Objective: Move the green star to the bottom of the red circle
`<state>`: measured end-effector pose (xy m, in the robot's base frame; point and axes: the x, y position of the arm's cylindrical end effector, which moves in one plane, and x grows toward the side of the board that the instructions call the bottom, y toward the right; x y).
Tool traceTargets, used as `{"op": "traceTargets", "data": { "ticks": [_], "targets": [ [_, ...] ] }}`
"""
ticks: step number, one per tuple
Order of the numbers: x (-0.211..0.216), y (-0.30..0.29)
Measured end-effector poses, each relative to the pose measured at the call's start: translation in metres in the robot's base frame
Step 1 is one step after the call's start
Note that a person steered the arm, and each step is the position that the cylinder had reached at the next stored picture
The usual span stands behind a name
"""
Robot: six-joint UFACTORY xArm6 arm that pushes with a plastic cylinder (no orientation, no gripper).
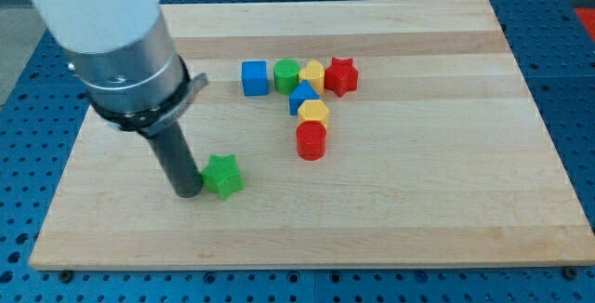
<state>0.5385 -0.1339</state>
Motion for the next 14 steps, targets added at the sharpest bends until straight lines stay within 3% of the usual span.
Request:
{"op": "traceTargets", "data": {
  "ticks": [2,5,7,11,14],
  "targets": [
    [-0.001,0.026],
    [-0.028,0.018],
    [-0.028,0.060],
    [-0.001,0.064],
    [0.005,0.102]
  ]
}}
